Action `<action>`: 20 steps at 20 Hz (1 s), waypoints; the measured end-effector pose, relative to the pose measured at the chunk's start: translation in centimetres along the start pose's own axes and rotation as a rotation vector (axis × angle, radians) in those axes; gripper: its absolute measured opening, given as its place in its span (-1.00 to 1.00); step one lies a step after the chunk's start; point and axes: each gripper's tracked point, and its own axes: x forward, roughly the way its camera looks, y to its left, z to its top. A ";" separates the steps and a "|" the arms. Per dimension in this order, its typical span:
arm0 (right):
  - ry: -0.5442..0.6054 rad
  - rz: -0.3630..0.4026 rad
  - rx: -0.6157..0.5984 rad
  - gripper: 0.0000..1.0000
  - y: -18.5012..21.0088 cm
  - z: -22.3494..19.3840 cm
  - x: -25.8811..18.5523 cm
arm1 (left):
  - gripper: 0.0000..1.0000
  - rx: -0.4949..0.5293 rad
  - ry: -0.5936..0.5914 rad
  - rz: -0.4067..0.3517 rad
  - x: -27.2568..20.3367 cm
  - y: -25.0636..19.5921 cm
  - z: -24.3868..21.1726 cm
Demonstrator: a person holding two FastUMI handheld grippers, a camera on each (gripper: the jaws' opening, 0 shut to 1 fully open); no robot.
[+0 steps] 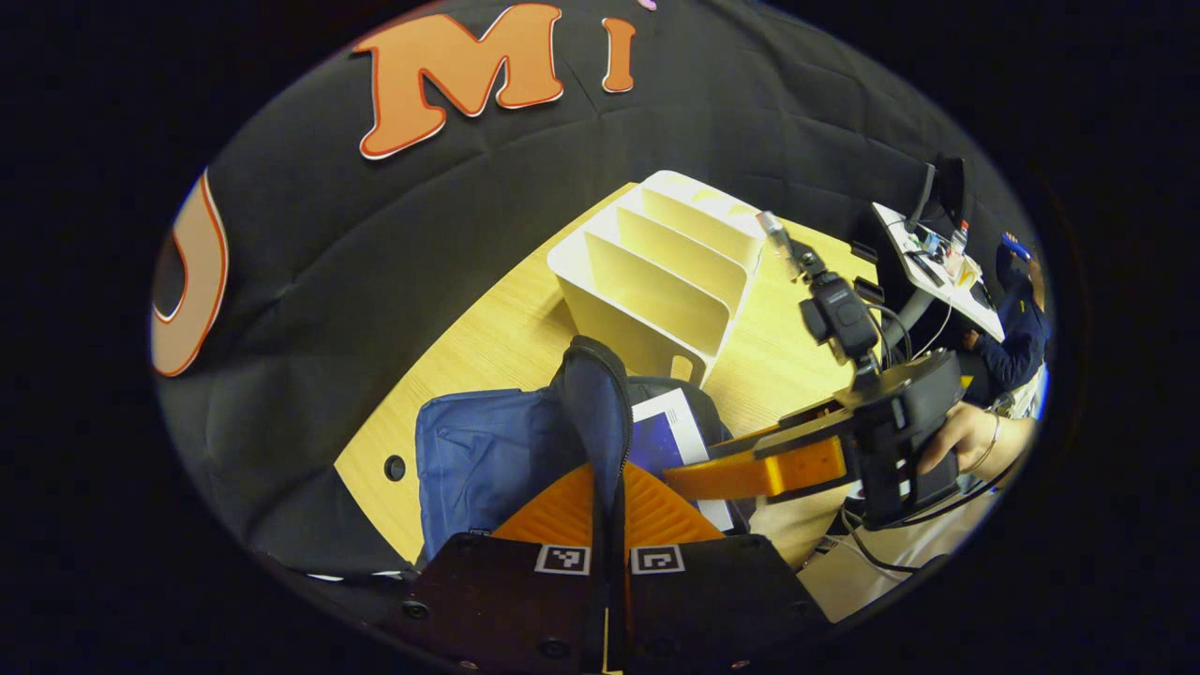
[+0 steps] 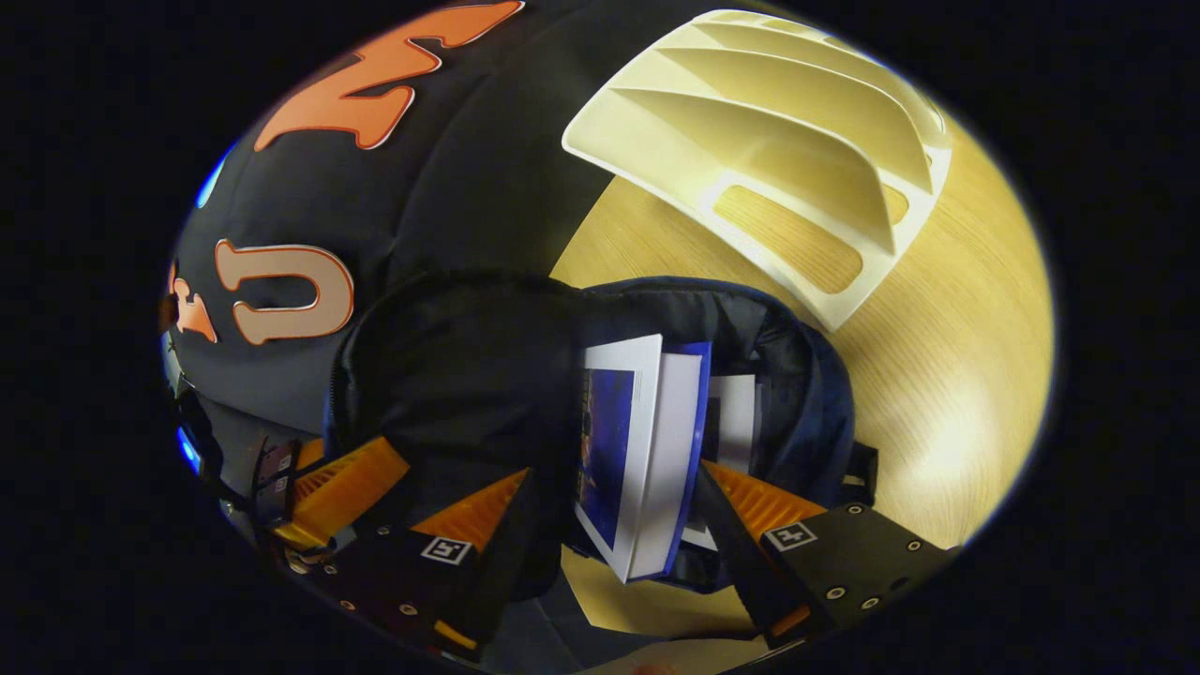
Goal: Open the schoolbag, grab two books from the bookshelf and put them into the schoolbag.
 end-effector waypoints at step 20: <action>0.087 -0.032 -0.258 0.94 -9.9 13.4 -18.6 | 0.98 -0.335 -0.069 0.287 0.6 -10.0 6.7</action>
